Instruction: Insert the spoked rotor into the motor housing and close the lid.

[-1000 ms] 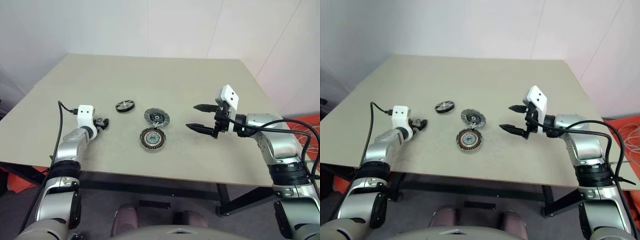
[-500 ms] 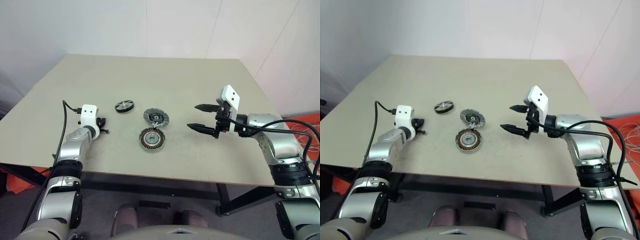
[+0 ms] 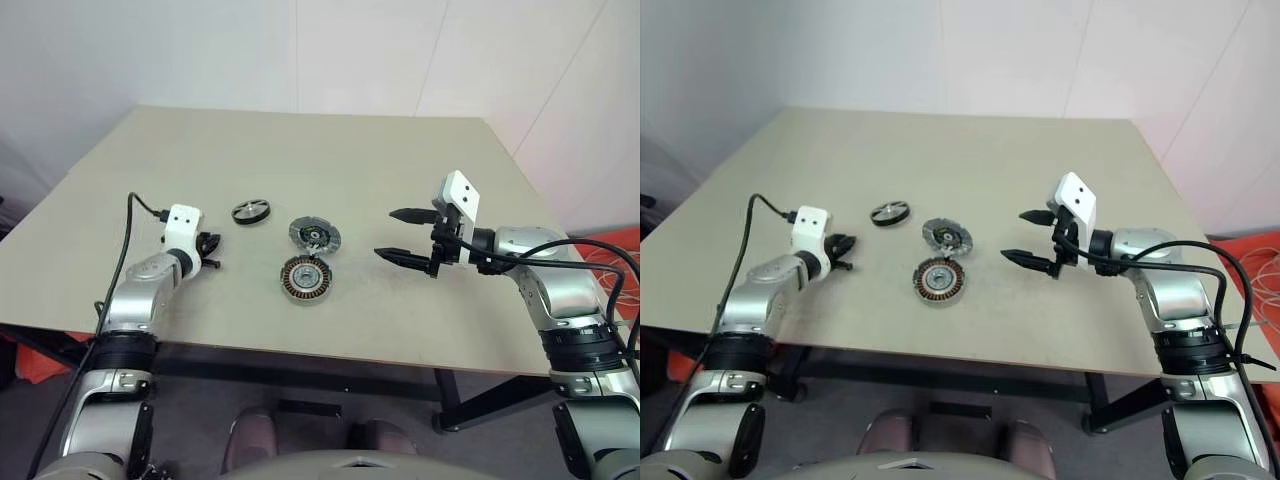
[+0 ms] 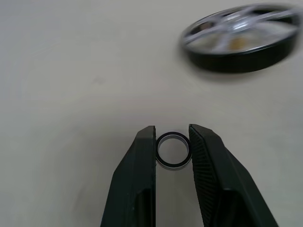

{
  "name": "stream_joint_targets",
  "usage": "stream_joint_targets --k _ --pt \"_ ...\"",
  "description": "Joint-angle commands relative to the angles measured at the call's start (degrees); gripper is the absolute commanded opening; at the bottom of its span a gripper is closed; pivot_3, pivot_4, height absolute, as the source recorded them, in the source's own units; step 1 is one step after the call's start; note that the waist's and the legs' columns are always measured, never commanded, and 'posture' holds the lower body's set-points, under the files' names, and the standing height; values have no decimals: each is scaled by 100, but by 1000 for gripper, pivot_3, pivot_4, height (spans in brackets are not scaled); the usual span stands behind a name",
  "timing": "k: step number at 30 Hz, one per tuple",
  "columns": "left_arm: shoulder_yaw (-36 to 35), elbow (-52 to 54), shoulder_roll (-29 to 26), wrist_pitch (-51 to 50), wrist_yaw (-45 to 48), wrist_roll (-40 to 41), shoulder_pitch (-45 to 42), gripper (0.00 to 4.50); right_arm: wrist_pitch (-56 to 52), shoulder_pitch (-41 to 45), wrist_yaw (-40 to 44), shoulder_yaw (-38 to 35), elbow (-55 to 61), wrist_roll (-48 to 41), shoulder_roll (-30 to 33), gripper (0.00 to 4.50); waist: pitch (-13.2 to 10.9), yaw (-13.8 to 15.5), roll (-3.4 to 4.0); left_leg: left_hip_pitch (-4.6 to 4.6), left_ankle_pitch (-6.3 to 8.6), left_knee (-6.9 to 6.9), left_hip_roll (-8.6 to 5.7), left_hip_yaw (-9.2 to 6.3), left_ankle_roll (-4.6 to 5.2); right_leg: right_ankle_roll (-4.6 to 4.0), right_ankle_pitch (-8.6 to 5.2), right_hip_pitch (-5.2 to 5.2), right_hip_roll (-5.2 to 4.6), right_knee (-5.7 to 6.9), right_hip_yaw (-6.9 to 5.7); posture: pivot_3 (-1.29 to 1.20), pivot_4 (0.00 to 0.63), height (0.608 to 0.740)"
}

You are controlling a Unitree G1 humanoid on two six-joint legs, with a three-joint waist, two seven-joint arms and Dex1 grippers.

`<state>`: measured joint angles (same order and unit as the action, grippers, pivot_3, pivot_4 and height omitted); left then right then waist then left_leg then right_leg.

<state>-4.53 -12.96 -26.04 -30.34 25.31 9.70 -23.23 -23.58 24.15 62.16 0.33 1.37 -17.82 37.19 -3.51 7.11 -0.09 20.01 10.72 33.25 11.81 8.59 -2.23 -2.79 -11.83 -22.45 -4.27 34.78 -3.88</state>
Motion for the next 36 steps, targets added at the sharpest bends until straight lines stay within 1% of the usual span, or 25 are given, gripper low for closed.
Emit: stream_joint_targets --k 1,5,7,8,11,13,15,19,24,27,30,36 --pt "304 811 -482 -315 990 257 115 693 129 58 -15 -85 89 -21 137 4500 -1 -4 2 0 0 -2 1 0 0 0 0 0 0 0 0 0 0 740" --pt "581 1440 -1058 -545 2219 711 270 693 139 55 -37 -87 81 -38 173 4500 -3 -19 10 -2 0 -8 1 3 -1 -1 0 -5 1 1 2 0 0 740" --pt "686 1577 -1253 -549 2718 879 276 693 142 52 -43 -83 82 -41 176 4500 -4 -16 10 -2 -1 -9 0 4 -2 -2 0 -8 1 1 3 0 0 740" --pt "789 1622 -1348 -391 3096 960 243 693 145 59 -46 -76 75 -40 168 4500 -4 -18 12 -2 -1 -10 0 4 -2 -2 0 -7 1 2 3 0 0 740" --pt "1174 1494 -1547 -120 3934 959 -88 693 173 100 -55 -34 35 -26 123 4500 -5 -7 14 -5 -1 -9 -2 4 -2 -1 0 -3 1 1 5 0 0 740" --pt "1403 1281 -1567 86 4362 898 -383 693 194 126 -58 -12 8 -21 101 4500 -5 2 14 -5 -2 -9 -2 4 -3 0 -1 -2 0 2 5 0 0 740" --pt "1652 928 -1494 377 4782 788 -788 693 223 142 -72 8 -15 -20 81 4500 -5 3 15 -10 -2 -8 -3 4 -4 0 -1 4 0 1 6 0 0 740" --pt "1977 148 -1180 822 5244 606 -1504 693 254 126 -119 30 2 -26 32 4500 -3 -4 18 -12 -4 -8 -3 5 -7 -1 0 7 0 4 7 0 0 740" --pt "2305 -582 -848 1272 5802 374 -1926 693 242 7 -224 -16 137 -74 -17 4500 -2 -15 20 -2 -4 -13 -2 7 -6 -36 20 -4 1 3 7 0 0 740" --pt "2315 -978 -653 1595 5887 241 -2072 693 223 -47 -273 -44 200 -109 -22 4500 -2 1 20 8 -4 -15 -2 8 -6 -38 21 -16 1 2 6 0 0 740" --pt "2351 -1409 -436 1870 5636 -80 -2269 693 195 -137 -346 -78 309 -134 -16 4500 -2 19 19 12 -4 -13 -3 8 -6 -38 21 -17 0 2 6 0 0 740" --pt "2401 -1724 -124 1838 5478 -370 -2407 693 156 -208 -423 -92 384 -152 0 4500 -2 31 19 7 -4 -12 -3 7 -6 -36 20 -10 -2 1 6 0 0 740"
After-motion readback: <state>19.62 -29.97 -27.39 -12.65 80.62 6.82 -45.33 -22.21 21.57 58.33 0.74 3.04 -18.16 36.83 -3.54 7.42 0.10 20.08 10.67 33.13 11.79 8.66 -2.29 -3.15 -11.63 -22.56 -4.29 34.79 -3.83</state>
